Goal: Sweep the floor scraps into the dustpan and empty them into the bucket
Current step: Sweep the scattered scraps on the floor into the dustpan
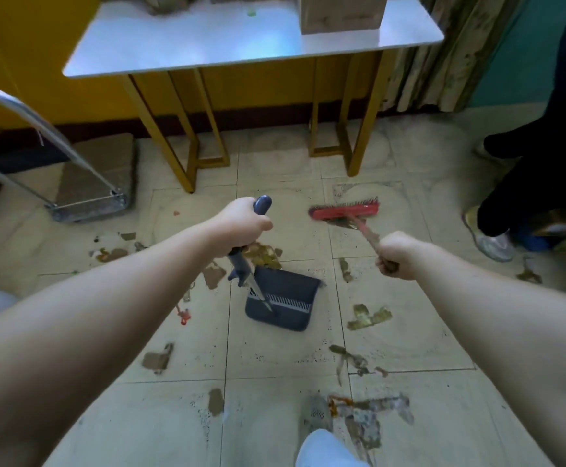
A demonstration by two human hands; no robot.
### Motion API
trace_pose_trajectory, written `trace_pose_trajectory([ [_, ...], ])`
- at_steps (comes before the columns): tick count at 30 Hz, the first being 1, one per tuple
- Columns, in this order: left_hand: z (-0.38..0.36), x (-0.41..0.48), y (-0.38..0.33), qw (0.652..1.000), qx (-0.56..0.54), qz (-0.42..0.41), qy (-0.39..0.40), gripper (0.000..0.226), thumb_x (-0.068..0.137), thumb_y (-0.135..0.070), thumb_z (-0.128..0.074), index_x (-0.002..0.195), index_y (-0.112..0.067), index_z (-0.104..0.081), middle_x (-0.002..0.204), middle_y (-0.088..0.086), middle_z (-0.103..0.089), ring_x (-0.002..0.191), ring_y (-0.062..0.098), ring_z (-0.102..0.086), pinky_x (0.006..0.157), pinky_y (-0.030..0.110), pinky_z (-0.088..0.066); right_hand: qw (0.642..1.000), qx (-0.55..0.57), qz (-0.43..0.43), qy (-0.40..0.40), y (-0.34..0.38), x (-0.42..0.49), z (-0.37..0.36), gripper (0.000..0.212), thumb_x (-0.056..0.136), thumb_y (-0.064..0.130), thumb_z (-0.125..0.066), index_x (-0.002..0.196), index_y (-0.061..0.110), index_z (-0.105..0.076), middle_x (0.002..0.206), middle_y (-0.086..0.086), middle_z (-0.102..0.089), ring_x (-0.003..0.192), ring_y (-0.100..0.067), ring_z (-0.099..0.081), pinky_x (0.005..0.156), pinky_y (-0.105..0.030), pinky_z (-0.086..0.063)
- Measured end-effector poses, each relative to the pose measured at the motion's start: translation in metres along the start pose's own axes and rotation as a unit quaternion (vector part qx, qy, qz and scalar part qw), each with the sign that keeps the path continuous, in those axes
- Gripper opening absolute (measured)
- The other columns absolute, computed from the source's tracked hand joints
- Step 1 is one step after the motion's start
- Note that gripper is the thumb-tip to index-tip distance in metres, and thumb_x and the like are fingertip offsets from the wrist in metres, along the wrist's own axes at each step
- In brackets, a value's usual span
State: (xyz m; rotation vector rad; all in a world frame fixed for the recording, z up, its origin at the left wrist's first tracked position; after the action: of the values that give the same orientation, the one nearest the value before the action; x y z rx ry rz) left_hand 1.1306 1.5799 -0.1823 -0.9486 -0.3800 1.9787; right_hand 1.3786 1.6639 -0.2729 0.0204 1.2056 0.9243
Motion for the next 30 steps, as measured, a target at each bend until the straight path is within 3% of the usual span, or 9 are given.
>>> trace_pose_trajectory([
  [4,0.006,0.005,0.001,1.0,0.012,0.011,-0.003,0.011,0.089,-0.019,-0.058,0.093,-0.011,-0.052,0.078,0.007,-0.052,0.061,0.018,-0.05,0.058,0.029,-0.046,0.999,-0.023,-0.036,0.032,-0.011,-0.008,-0.007,0.04,0.098,0.006,-0.029,0.137,0.007,-0.039,0.066,-0.01,-0.05,0.051,-0.013,-0.041,0.047,-0.023,-0.041],
  [9,0.013,-0.009,0.01,1.0,0.005,-0.006,0.017,0.009,0.09,-0.019,-0.059,0.09,-0.014,-0.051,0.077,0.006,-0.053,0.062,0.017,-0.05,0.057,0.029,-0.045,0.997,-0.046,-0.049,0.038,-0.017,-0.038,-0.017,0.012,0.102,0.021,-0.033,0.107,0.012,-0.039,0.062,-0.009,-0.05,0.045,-0.012,-0.041,0.04,-0.02,-0.039],
  [12,0.015,-0.023,0.024,0.999,0.011,-0.017,0.027,0.01,0.09,-0.02,-0.059,0.088,-0.015,-0.051,0.079,0.006,-0.053,0.065,0.018,-0.051,0.062,0.03,-0.047,0.995,-0.047,-0.069,0.047,-0.031,-0.055,-0.031,0.034,0.101,0.035,-0.039,0.111,0.004,-0.049,0.052,-0.006,-0.048,0.036,-0.01,-0.039,0.036,-0.017,-0.038],
  [16,0.02,-0.049,0.05,0.998,0.042,-0.037,0.036,0.012,0.088,-0.021,-0.06,0.084,-0.016,-0.051,0.08,0.007,-0.053,0.069,0.021,-0.053,0.07,0.035,-0.049,0.997,-0.033,-0.065,0.036,-0.061,-0.095,-0.066,0.057,0.09,0.059,-0.045,0.114,0.007,-0.046,0.063,-0.007,-0.048,0.044,-0.01,-0.042,0.04,-0.018,-0.041],
  [17,0.021,-0.056,0.056,0.997,0.047,-0.043,0.042,0.012,0.087,-0.021,-0.061,0.084,-0.015,-0.051,0.079,0.007,-0.054,0.069,0.021,-0.053,0.07,0.035,-0.05,0.997,-0.027,-0.066,0.038,-0.07,-0.108,-0.075,0.057,0.091,0.058,-0.045,0.117,0.008,-0.045,0.064,-0.007,-0.048,0.046,-0.011,-0.042,0.041,-0.019,-0.042],
  [19,0.023,-0.074,0.071,0.995,0.056,-0.056,0.06,0.013,0.087,-0.021,-0.061,0.082,-0.016,-0.051,0.079,0.006,-0.053,0.068,0.02,-0.053,0.07,0.035,-0.05,0.996,-0.019,-0.078,0.044,-0.089,-0.138,-0.094,0.04,0.097,0.029,-0.04,0.132,0.009,-0.04,0.069,-0.01,-0.052,0.045,-0.013,-0.046,0.042,-0.021,-0.045],
  [22,0.026,-0.103,0.088,0.99,0.074,-0.085,0.083,0.015,0.088,-0.02,-0.06,0.079,-0.017,-0.049,0.076,0.005,-0.052,0.064,0.018,-0.05,0.064,0.031,-0.045,0.993,-0.01,-0.106,0.05,-0.116,-0.184,-0.117,0.043,0.088,0.002,-0.032,0.13,0.008,-0.041,0.06,-0.009,-0.05,0.045,-0.016,-0.048,0.045,-0.025,-0.05],
  [25,0.027,-0.129,0.098,0.984,0.095,-0.115,0.095,0.014,0.089,-0.021,-0.059,0.082,-0.015,-0.049,0.075,0.004,-0.05,0.06,0.015,-0.047,0.055,0.026,-0.039,0.994,-0.026,-0.099,0.026,-0.128,-0.222,-0.133,0.023,0.091,0.009,-0.032,0.108,0.006,-0.047,0.056,-0.004,-0.044,0.045,-0.011,-0.04,0.046,-0.022,-0.037],
  [30,0.024,-0.16,0.104,0.984,0.076,-0.135,0.092,0.011,0.089,-0.021,-0.059,0.084,-0.016,-0.051,0.075,0.003,-0.049,0.06,0.013,-0.046,0.051,0.024,-0.035,0.997,0.012,-0.078,-0.023,-0.15,-0.252,-0.129,0.02,0.098,0.017,-0.037,0.104,0.006,-0.053,0.062,-0.004,-0.047,0.048,-0.01,-0.038,0.045,-0.02,-0.033],
])
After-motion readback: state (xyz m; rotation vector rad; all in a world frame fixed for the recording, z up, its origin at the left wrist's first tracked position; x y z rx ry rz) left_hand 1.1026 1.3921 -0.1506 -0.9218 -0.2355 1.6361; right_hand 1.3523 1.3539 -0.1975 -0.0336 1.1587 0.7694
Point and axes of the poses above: each hand's wrist, its own x-axis towards the middle knuckle, its own z-axis out of the back of the hand, y = z × x, the point moved 1 cm from there along x, towards the middle knuckle
